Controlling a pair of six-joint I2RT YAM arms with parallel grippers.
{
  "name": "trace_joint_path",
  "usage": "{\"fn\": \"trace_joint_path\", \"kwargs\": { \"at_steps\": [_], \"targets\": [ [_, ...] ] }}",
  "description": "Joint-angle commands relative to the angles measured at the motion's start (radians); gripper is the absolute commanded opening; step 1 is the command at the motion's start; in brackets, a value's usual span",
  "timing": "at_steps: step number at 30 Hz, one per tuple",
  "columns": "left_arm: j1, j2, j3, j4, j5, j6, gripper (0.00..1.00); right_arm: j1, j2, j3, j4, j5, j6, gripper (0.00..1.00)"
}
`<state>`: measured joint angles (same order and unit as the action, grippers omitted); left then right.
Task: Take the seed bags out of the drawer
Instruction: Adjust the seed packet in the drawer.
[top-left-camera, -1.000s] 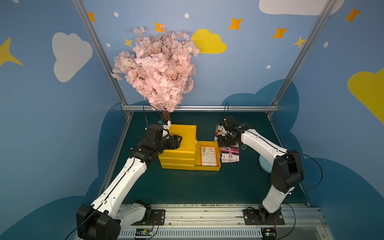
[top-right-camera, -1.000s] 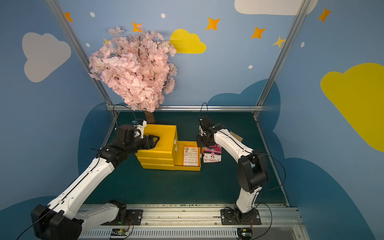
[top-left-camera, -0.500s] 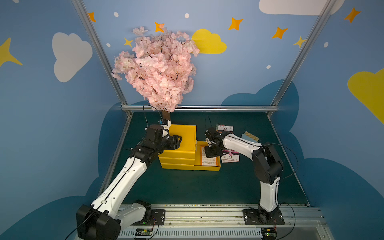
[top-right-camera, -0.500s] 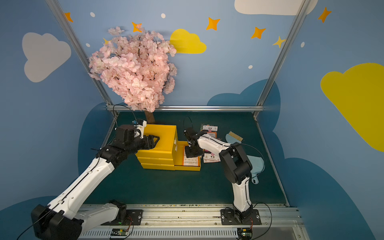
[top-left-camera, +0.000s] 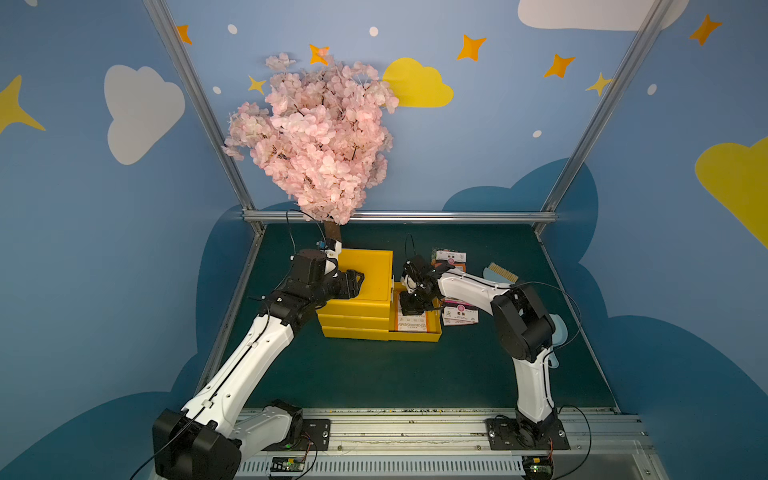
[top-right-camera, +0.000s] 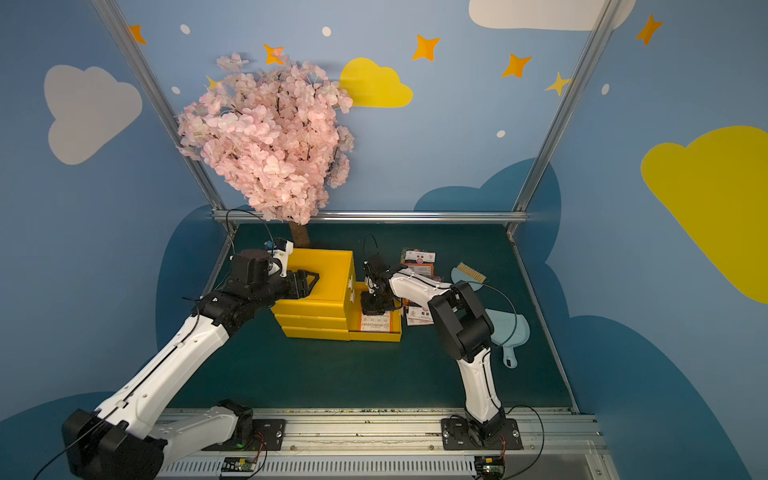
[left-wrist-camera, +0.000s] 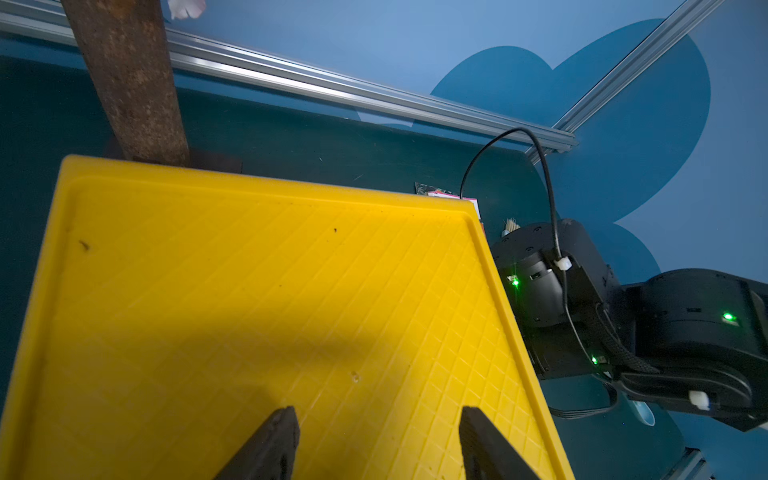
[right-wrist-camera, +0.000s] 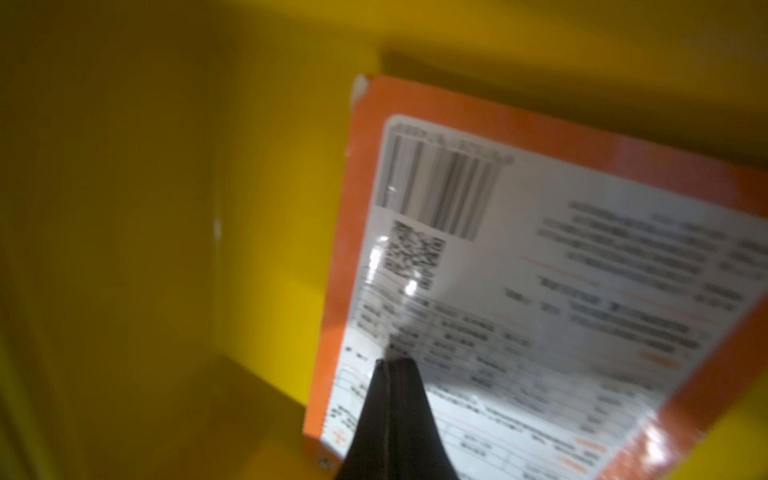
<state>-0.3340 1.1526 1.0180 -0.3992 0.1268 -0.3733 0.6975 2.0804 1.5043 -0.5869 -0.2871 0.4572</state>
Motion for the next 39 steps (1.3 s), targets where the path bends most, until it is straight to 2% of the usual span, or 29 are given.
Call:
{"fn": "trace_joint_path", "kwargs": {
  "at_steps": [1,8,18,25,28,35,39],
  "targets": [
    [-0.003,0.069,-0.082,-0.267,0.016,-0.027,0.67,-0.009,0.011,-0.009,0.096,-0.143,0.033,0.0],
    [-0.002,0.071,-0.082,-0.268,0.016,-0.028,0.67,-0.037,-0.047,-0.048,0.121,-0.171,0.045,0.0],
    [-0.002,0.072,-0.081,-0.263,0.02,-0.028,0.67,-0.044,-0.171,-0.072,-0.029,0.036,0.005,0.07],
    [-0.002,0.067,-0.081,-0.263,0.023,-0.027,0.67,-0.035,-0.104,-0.011,-0.134,0.215,-0.005,0.0],
    [-0.002,0.066,-0.081,-0.263,0.023,-0.026,0.67,-0.032,-0.064,0.01,-0.151,0.264,-0.007,0.0],
    [-0.002,0.067,-0.081,-0.261,0.027,-0.027,0.67,-0.017,0.012,0.055,-0.156,0.29,-0.005,0.0],
    [-0.002,0.07,-0.079,-0.259,0.03,-0.026,0.67,-0.003,0.054,0.082,-0.153,0.262,-0.001,0.0]
  ]
}}
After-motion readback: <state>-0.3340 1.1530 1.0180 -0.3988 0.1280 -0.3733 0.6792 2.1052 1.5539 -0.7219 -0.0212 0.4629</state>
